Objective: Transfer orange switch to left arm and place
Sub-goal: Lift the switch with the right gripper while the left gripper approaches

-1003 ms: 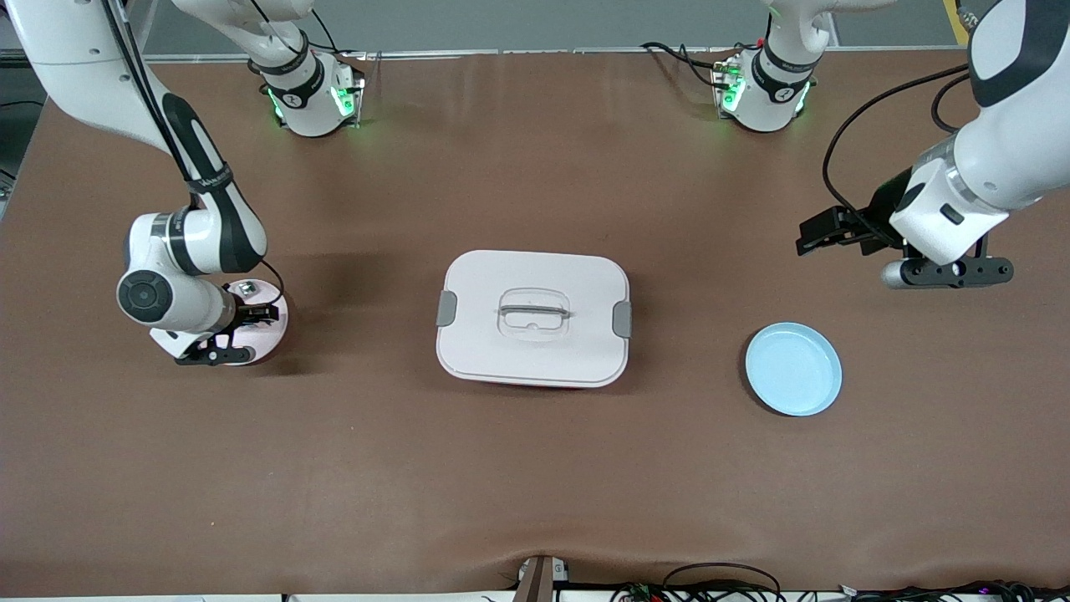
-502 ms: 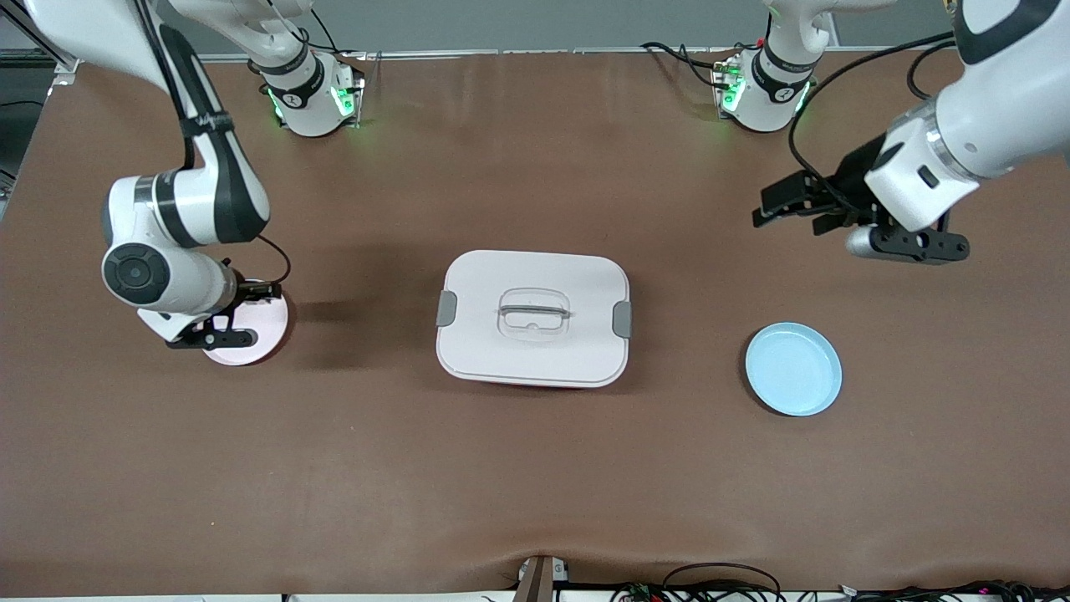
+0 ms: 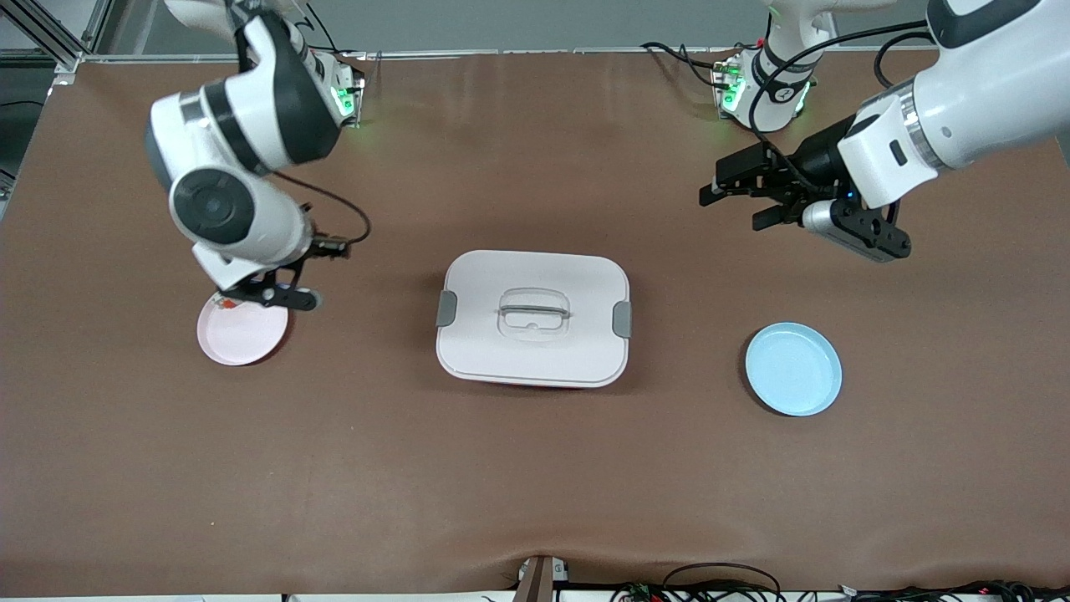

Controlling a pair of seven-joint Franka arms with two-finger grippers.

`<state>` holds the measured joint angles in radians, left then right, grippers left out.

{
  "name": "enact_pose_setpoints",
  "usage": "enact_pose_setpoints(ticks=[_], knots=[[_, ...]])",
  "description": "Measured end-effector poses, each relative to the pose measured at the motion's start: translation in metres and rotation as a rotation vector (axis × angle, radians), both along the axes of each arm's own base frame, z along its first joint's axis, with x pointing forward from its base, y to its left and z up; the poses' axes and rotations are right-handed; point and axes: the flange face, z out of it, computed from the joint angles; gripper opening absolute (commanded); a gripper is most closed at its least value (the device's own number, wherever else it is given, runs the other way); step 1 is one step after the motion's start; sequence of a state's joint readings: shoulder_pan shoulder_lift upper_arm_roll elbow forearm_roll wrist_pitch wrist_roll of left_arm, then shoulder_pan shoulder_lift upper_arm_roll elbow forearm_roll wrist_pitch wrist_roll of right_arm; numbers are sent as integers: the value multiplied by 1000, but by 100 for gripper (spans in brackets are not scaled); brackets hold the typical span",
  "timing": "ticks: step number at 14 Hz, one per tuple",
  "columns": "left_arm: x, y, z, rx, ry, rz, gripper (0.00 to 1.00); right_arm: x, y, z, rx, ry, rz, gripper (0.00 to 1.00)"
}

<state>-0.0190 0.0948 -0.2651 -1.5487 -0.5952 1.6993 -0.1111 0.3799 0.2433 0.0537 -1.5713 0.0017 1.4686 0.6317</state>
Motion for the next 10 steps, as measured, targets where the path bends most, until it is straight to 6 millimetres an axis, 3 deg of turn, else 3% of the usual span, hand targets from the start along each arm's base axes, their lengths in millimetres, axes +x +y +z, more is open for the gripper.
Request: enact_pose_setpoints(ticks=[2, 4, 6, 10], knots=[[7, -1, -10, -34, 2, -20, 100, -19, 52, 26, 70, -5, -96, 31], [10, 0, -16, -40, 0, -37, 100, -33, 89, 36, 139, 42, -238, 32], [11, -1, -18, -41, -2, -49, 100, -32, 118, 41, 207, 94, -377, 32], [6, -12, -19, -41, 3, -71, 100, -11, 163, 38, 380, 189, -633, 32]])
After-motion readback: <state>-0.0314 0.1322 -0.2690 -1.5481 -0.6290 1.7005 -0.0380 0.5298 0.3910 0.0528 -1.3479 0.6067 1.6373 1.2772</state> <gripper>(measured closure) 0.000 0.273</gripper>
